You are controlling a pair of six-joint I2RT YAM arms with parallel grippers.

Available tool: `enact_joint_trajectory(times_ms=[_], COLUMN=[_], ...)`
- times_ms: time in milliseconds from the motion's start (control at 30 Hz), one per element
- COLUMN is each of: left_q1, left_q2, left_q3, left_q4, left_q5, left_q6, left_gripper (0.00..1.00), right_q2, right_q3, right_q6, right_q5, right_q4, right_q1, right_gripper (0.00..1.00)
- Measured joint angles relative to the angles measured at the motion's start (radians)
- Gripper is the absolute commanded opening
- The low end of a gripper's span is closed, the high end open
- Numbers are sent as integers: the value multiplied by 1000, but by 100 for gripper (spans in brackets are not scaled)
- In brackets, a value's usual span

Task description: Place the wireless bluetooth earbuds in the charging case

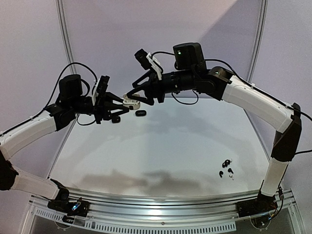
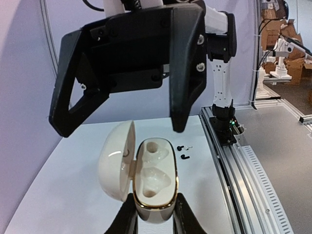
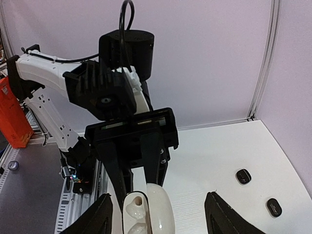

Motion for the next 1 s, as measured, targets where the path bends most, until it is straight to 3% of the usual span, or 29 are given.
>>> enact_joint_trajectory(times_ms=[300,433,567,633,733,1000], left_q1=[0,-1,-1,-1,-1,-1], left_q2=[-6,-24,-34,-34,-34,-37], left_q3=[-31,-68,-95,-101,-110,-126], left_q4=[26,54,87,99,116,143], left_q5=[-27,-74,-107,-116,-121,-129], left_q6=[-48,-66,-79,-83,-89,-92], left_gripper=[0,0,0,0,0,0], right_q2=[-3,-52,-158,-212,-284,-362], right_q3=[0,-36,-135,-214,-379,-779], right_q6=[119,245,405,475,543,658], right_q5=[46,217,446,535,632,683], right_q4=[56,0,-171,-264,-390,-579], right_q1=[-38,-112,-249,-308,-374,-515], right_gripper=[68,62,61,59,47,34])
